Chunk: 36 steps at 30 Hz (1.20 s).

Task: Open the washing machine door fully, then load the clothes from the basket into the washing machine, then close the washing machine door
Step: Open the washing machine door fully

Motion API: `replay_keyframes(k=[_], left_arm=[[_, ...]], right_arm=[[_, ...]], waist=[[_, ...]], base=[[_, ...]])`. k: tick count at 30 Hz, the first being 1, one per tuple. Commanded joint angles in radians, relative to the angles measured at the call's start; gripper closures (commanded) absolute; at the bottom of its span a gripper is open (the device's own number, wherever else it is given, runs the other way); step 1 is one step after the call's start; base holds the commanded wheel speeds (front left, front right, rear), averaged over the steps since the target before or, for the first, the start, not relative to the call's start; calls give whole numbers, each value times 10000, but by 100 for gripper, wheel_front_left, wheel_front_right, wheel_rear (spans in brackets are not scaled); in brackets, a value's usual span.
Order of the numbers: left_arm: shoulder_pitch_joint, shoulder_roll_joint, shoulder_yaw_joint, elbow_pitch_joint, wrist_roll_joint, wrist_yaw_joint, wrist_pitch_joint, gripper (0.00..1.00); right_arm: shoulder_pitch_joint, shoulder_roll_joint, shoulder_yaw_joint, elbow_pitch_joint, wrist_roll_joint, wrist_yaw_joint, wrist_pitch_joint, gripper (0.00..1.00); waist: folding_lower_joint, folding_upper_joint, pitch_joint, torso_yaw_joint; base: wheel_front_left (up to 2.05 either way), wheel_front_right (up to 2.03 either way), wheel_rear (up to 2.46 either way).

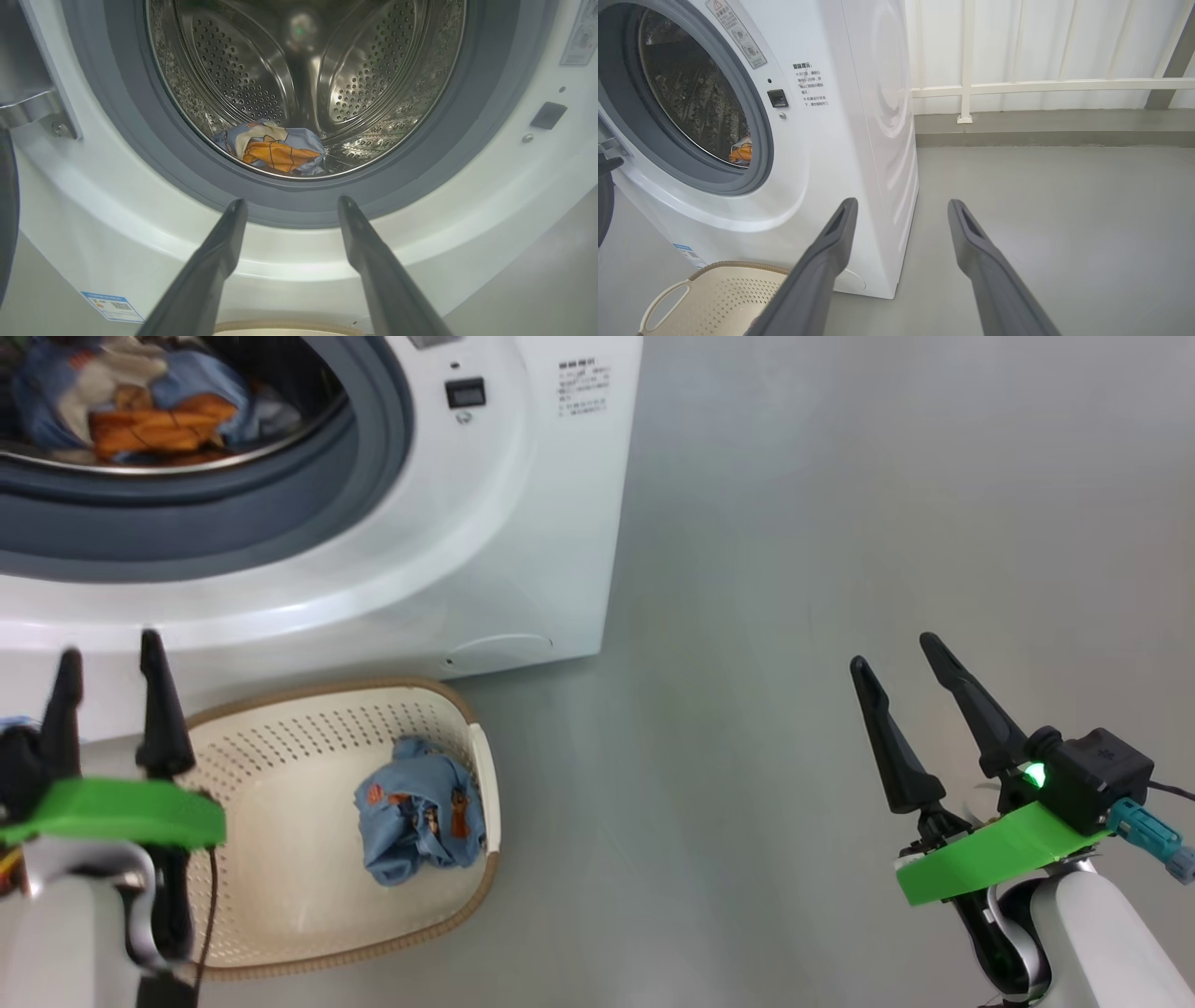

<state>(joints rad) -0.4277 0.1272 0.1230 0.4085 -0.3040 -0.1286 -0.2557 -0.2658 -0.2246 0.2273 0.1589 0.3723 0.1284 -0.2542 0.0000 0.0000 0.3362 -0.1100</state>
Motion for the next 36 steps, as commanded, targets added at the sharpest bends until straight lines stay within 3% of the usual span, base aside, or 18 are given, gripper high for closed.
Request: replay_keyframes(k=[1, 18, 36], left_arm=[[264, 239, 342, -366, 67, -21, -60, 0], [2567, -222, 346, -1801, 190, -21, -61, 0], [3988, -516, 465, -3232, 348, -21, -61, 0]], right_arm=[[272, -114, 116, -196, 75, 23, -76, 0], [936, -239, -50, -150, 107, 23, -76, 0], [1618, -220, -371, -193, 75, 23, -76, 0]], waist=[[0, 0, -265, 111], [0, 0, -1087, 175], [0, 0, -1676, 348]], base=[[0, 0, 0], [0, 0, 0], [0, 0, 0]])
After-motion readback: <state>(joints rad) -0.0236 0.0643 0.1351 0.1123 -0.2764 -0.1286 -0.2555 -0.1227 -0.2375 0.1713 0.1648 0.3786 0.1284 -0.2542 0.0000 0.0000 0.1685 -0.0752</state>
